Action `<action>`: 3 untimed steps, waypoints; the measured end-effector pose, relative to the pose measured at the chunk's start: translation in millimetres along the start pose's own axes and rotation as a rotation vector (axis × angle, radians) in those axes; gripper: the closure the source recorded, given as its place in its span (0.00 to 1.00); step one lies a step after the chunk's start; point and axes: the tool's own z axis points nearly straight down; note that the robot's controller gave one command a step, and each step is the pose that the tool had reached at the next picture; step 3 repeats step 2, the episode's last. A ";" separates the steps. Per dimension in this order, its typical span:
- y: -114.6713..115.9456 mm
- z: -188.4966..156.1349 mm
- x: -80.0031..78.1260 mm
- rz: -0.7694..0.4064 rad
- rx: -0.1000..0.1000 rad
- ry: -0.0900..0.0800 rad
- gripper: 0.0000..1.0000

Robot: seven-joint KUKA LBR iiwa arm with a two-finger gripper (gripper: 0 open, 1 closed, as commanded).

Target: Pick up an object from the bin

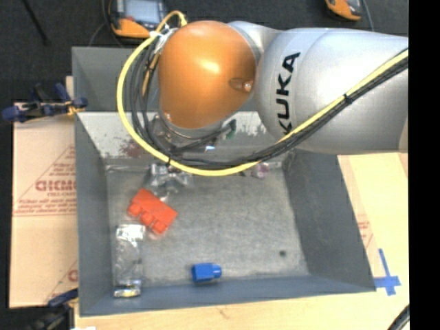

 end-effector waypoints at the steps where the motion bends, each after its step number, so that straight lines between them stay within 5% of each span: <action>1: 18.5 74.7 26.6 -0.432 -0.005 0.001 1.00; 2: -59.5 20.0 17.4 -0.244 0.007 -0.004 1.00; 3: -59.5 20.0 17.4 -0.244 0.007 -0.004 1.00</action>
Offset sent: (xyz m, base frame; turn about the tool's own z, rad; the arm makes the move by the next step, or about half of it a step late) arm -0.0192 -0.0241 -0.0723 -0.4340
